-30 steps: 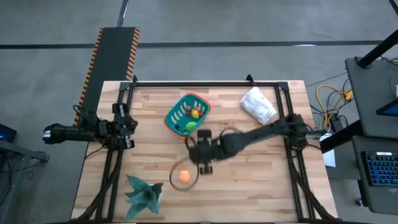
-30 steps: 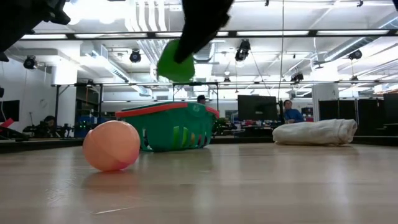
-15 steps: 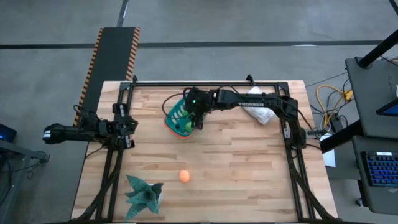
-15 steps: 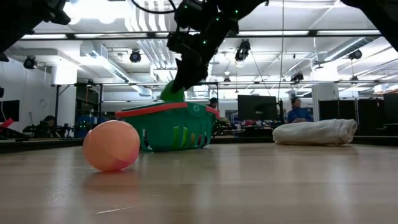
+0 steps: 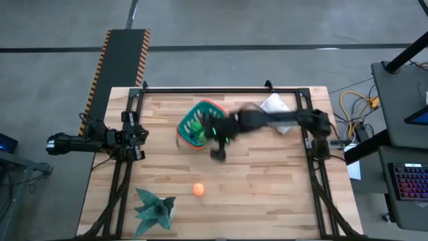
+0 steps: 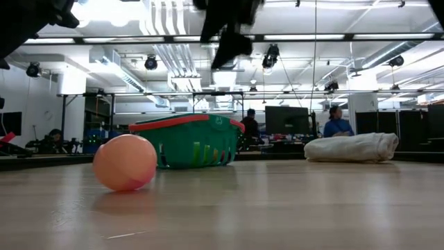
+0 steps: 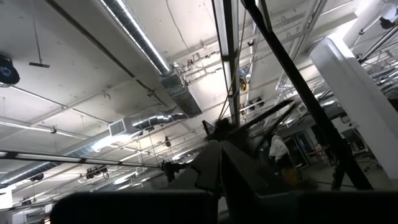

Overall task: Pick and placing Produce into tupperware
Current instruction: Put the big light orange peach into the blue bin

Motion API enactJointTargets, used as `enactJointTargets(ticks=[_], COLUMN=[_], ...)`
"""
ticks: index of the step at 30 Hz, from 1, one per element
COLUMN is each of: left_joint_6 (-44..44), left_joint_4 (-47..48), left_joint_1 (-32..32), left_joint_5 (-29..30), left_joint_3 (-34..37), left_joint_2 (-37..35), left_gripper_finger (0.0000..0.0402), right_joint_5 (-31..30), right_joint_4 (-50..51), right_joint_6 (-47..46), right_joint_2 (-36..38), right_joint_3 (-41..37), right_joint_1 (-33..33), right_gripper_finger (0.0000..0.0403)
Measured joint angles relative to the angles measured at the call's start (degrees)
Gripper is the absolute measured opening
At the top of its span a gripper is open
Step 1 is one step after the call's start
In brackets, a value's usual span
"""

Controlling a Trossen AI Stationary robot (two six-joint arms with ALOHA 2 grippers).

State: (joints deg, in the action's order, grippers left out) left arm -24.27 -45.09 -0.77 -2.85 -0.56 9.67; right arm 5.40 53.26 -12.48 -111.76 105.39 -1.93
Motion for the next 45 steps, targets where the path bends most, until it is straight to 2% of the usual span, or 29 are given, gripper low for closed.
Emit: enactJointTargets(ticks=[2, 5, 8, 10, 12, 16, 22, 25, 34, 45], left_joint_6=[0.0, 0.1, 0.1, 0.2, 0.3, 1.5, 1.6, 1.6, 1.6, 1.6], left_joint_4=[0.8, 1.1, 1.1, 1.0, 1.1, 1.1, 1.1, 1.1, 1.1, 1.1], left_joint_1=[0.0, 0.0, 0.0, 0.0, 0.0, 0.0, 0.0, 0.0, 0.0, 0.0], left_joint_5=[0.0, 0.0, 0.0, -0.2, -0.9, -1.7, -2.0, -2.0, -2.5, -2.8], left_joint_3=[0.0, 0.0, 0.0, 0.0, 0.0, 0.0, 0.0, 0.0, 0.0, 0.0], left_joint_2=[0.0, 0.0, 0.0, -0.1, 0.0, -0.1, 0.0, 0.0, 0.0, 0.0], left_gripper_finger=[0.0, 0.0, 0.0, 0.0, 0.0, 0.0, 0.0, 0.0, 0.0, 0.0], right_joint_5=[-2.8, -14.2, -28.3, -31.2, -31.5, -32.5, -26.6, -26.0, -26.2, -23.0], right_joint_4=[-0.2, -3.1, -13.7, -20.3, -24.5, -24.5, -24.0, -24.6, -25.6, -28.8], right_joint_6=[-3.8, -4.3, -1.3, -0.6, -1.2, -2.3, -3.9, -3.7, -3.0, -3.6], right_joint_2=[1.3, 0.7, -2.6, -6.0, -9.3, -14.2, -17.7, -19.4, -20.5, -21.3], right_joint_3=[-0.5, -1.1, -2.8, -3.1, -2.6, 0.1, 2.0, 2.0, 2.1, -1.0], right_joint_1=[-6.6, -17.3, -25.5, -27.8, -27.8, -26.4, -24.8, -24.0, -22.1, -20.1], right_gripper_finger=[0.034, 0.0332, 0.0333, 0.0341, 0.0353, 0.0367, 0.0368, 0.0368, 0.0368, 0.0369])
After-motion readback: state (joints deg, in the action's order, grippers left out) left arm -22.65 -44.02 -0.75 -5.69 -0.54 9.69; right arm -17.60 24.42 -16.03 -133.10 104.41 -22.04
